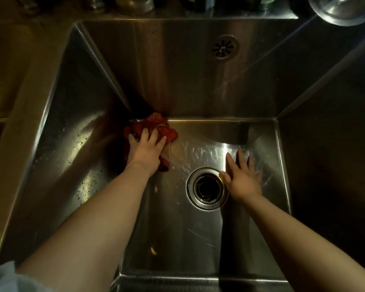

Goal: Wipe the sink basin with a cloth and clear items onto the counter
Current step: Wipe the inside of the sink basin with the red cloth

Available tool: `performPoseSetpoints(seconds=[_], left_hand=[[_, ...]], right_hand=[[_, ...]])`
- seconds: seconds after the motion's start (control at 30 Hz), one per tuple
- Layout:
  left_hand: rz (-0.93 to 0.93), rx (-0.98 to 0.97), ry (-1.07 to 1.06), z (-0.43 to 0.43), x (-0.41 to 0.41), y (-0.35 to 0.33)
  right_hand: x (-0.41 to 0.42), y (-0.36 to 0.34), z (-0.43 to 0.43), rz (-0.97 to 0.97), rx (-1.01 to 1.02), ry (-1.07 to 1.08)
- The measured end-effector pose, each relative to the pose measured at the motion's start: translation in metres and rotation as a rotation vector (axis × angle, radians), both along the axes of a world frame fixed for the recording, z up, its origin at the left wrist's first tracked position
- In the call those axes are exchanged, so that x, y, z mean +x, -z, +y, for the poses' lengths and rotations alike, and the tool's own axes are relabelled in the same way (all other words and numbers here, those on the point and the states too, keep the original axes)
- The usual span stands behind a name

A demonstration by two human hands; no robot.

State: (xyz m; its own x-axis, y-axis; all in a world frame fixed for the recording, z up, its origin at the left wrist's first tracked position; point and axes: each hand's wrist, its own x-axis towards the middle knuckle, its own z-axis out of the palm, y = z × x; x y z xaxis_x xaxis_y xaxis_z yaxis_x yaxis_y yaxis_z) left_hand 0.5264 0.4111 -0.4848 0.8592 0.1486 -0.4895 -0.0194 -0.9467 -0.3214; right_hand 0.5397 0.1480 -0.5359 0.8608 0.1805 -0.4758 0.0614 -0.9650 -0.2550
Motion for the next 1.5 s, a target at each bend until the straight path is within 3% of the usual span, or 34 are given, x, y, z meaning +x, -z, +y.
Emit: performPoseSetpoints(seconds=[0.17, 0.47, 0.87, 1.1, 1.5], left_hand=[[-0.025, 0.087, 0.108, 0.002, -0.030, -0.003], [0.124, 0.128, 0.152, -0.012, -0.072, -0.014], [0.089, 0.132, 0.002, 0.006, 0.020, -0.018], [0.060, 0.149, 0.038, 0.003, -0.009, -0.013], [0.170, 0.085, 0.122, -0.013, -0.088, -0.031]], right_hand=[[-0.011, -0.005, -0.014, 0.036, -0.012, -0.024], [-0.037, -0.013, -0.021, 0.096, -0.008, -0.024], [-0.041, -0.008, -0.019, 0.064, -0.010, -0.006], [-0.040, -0.011, -0.020, 0.090, 0.005, -0.006], [-0.050, -0.024, -0.037, 0.222, 0.028, -0.080]])
